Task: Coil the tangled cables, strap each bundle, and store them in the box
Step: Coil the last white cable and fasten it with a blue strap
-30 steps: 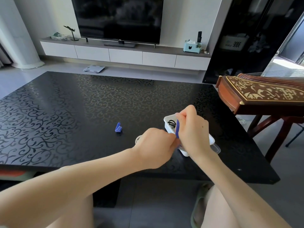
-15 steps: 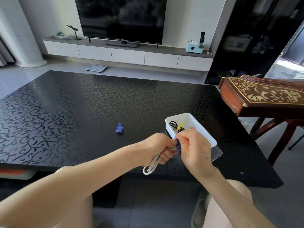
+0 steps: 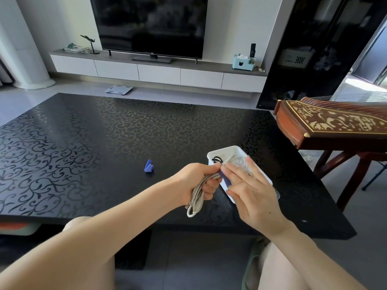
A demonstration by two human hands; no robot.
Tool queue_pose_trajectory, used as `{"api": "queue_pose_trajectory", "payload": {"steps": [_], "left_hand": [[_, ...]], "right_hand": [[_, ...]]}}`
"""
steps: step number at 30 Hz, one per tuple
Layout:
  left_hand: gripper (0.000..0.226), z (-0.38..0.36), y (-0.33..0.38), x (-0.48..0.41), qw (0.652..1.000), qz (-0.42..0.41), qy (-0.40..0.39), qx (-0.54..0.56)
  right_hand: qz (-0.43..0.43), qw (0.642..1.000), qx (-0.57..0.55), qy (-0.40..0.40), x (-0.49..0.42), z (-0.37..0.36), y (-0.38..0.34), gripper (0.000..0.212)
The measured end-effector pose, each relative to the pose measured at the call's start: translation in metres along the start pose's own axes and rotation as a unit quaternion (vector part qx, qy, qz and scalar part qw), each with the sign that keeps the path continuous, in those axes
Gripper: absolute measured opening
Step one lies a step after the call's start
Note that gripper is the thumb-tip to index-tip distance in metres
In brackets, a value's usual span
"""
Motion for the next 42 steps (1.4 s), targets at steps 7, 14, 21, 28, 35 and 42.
{"api": "queue_pose_trajectory", "payload": {"steps": [7,14,21,28,35,42], "left_hand": [[0.047,0.006,0.040,-0.002,0.984,-0.163,-0.009,-0.078],[0.043,0.009,0.044,0.009,0.972,-0.148,-0.020,-0.180],[0.048,-0.013,0.019,0.016,0.991,-0.009,-0.135,-0.020],[0.071,-0.011,0.016,0.023,0.980,0.044,-0.195,0.008],[0.023,0.063,0.051,0.020,0.972,-0.185,-0.002,-0.145],[0.019,0.056,0.080,0.041,0.858,-0.379,0.038,-0.344]], "right_hand": [[-0.511,0.786,-0.342,0.061,0.028,-0.011,0.069,0.028],[-0.444,0.831,-0.336,-0.006,-0.010,-0.021,0.062,0.007],[-0.464,0.808,-0.362,-0.040,-0.016,-0.033,0.069,0.044],[-0.432,0.698,-0.567,-0.073,-0.025,-0.048,0.052,0.018],[-0.580,0.310,-0.753,0.010,-0.005,-0.100,0.048,0.012],[-0.634,-0.031,-0.772,-0.024,0.018,-0.156,-0.024,0.015]]}}
Point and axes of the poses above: each hand's wrist, its own x-axis away from the middle knuckle, its own z-axis out of the back of the hand, y = z × x, the point moved 10 cm from there along -x, towards the middle knuckle, and after that the axes turned 8 degrees about -z, right-handed, at the moved point
